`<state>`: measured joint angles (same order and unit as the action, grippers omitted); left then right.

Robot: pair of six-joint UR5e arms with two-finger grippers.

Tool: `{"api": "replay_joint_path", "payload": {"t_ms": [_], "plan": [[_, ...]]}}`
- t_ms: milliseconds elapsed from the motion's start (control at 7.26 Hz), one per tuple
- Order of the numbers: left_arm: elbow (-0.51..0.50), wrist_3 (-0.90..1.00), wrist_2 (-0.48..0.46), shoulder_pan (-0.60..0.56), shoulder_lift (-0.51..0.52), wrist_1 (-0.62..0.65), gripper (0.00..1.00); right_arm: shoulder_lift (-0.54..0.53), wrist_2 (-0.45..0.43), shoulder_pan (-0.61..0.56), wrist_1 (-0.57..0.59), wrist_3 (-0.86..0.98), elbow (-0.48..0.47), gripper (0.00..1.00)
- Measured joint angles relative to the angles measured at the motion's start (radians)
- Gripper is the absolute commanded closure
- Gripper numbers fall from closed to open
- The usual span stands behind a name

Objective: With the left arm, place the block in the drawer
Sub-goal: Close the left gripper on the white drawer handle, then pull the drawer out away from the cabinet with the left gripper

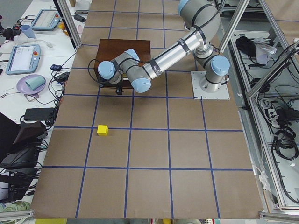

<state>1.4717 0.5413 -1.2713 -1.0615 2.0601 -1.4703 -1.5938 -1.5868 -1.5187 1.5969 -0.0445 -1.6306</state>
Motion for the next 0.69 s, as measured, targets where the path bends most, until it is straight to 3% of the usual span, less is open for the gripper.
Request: {"api": "replay_joint_path", "payload": {"t_ms": [689], "plan": [[-0.015, 0.005, -0.036, 0.0, -0.004, 0.008, 0.1, 0.0, 0.001, 0.0, 0.0, 0.0, 0.0, 0.0]]}}
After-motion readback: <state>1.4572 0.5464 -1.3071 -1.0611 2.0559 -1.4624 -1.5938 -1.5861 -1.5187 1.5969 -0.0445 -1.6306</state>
